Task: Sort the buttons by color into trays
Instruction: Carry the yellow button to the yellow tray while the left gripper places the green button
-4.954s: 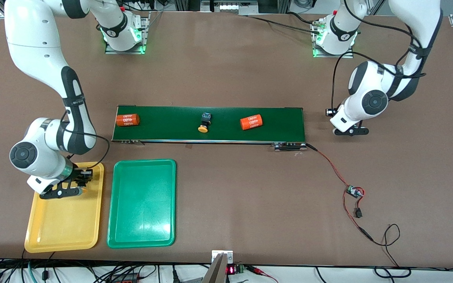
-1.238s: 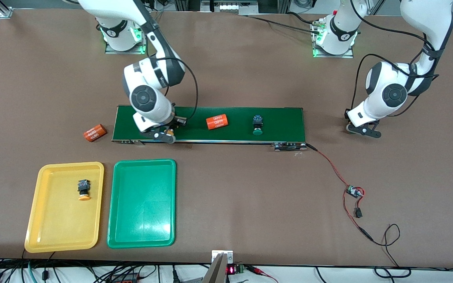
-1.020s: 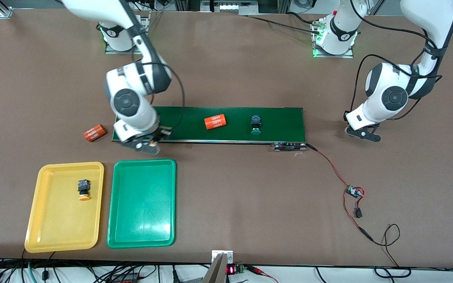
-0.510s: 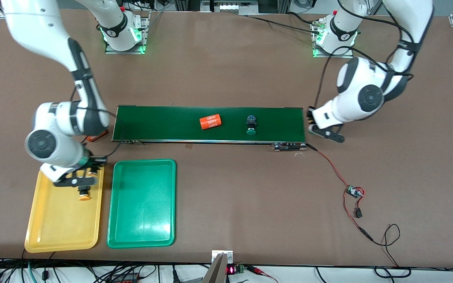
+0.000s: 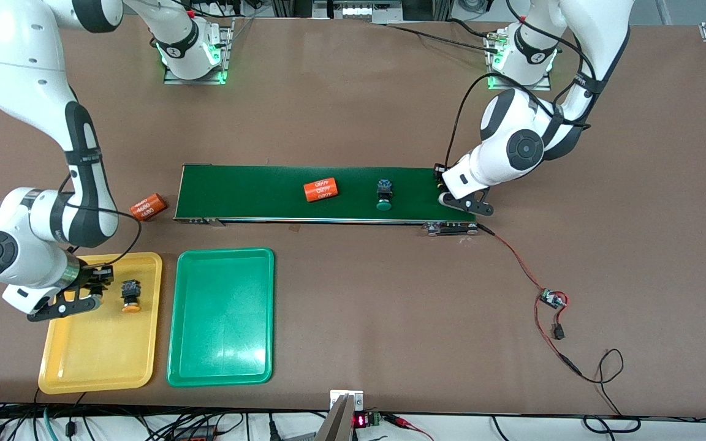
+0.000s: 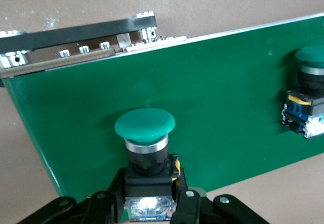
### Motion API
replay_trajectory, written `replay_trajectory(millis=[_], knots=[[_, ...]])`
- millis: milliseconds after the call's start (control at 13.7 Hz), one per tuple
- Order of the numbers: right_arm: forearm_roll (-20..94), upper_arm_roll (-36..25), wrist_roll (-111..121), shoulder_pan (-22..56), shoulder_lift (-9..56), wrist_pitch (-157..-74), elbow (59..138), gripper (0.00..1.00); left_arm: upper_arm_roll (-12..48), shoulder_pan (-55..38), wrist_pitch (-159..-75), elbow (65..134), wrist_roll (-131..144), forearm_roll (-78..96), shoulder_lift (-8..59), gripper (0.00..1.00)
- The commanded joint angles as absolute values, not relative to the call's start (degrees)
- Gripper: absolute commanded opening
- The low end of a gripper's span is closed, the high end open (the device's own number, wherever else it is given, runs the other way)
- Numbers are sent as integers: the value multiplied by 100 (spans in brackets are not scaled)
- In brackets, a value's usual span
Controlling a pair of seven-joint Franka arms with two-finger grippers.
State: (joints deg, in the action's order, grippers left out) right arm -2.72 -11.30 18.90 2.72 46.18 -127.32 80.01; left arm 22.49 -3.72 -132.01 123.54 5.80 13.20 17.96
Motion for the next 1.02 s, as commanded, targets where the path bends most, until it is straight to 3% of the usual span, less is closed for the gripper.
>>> replay_trajectory(millis=[0,219,291,364,583,801,947], knots=[[-281,-1011,2074,18,5079,-13277,7752,0,2250,-352,-13088,12261,581,1424,1793,100],[-106,-984,2074,-79,5326,-13579,7752,0,2233,-264,-12561,12182,624,1415,1215,100],[-88,-984,2048,-79,5326,-13570,7752,22,2189,-220,-12394,12121,624,1380,978,100],[8,-984,2022,-70,5317,-13562,7752,99,2128,-124,-12114,12042,624,1336,810,100],[508,-976,2013,-27,5011,-12924,7735,100,1548,-105,-10902,11393,606,829,686,100],[905,-976,1995,88,4738,-11544,7121,100,1091,-97,-10057,10891,223,54,476,100],[897,-993,2004,236,4702,-11198,6717,100,635,-97,-9495,10479,-576,35,378,100]])
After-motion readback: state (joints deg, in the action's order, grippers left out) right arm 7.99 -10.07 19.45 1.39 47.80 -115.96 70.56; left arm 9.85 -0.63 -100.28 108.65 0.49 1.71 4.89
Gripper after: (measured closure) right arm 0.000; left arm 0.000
